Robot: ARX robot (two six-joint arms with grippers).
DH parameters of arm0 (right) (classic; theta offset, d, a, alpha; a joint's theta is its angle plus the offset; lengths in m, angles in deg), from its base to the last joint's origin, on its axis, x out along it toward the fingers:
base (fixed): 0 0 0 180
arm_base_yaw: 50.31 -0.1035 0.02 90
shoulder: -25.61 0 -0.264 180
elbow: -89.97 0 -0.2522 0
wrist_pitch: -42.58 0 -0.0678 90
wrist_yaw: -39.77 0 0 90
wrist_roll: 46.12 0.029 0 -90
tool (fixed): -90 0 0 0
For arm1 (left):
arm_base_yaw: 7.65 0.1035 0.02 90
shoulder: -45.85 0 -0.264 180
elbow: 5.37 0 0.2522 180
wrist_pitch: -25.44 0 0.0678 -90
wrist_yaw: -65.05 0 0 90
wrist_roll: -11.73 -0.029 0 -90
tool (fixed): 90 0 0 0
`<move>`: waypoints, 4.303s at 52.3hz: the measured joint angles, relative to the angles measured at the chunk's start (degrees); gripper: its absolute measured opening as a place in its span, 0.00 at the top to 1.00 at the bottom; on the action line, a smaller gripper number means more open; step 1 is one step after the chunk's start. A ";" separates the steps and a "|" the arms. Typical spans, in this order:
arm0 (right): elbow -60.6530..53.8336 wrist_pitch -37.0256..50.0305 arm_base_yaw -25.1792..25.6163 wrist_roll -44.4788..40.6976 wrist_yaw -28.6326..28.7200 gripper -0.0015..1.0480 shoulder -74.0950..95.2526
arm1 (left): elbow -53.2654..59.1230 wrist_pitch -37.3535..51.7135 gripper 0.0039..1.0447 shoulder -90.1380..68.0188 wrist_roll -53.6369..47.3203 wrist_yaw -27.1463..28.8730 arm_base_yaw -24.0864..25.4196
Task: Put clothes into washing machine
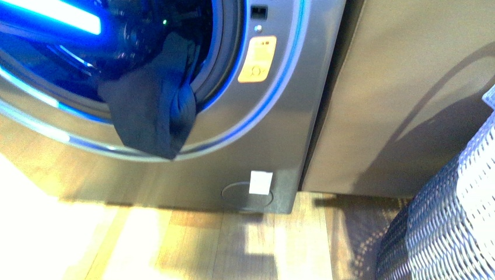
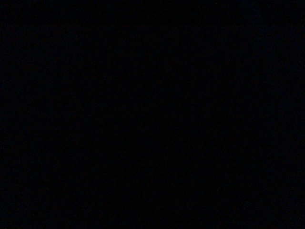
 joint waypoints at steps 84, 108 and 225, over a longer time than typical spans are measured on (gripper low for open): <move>0.04 -11.41 0.00 0.00 0.02 0.98 -10.95 | 52.98 27.30 0.06 23.19 2.08 -8.33 0.79; 0.04 -11.41 0.00 0.00 0.02 0.98 -10.95 | 79.36 41.35 0.06 38.29 3.98 -11.80 -1.36; 0.04 -11.41 0.00 0.00 0.02 0.98 -10.95 | 117.90 16.50 0.06 111.75 -1.68 -17.75 -6.75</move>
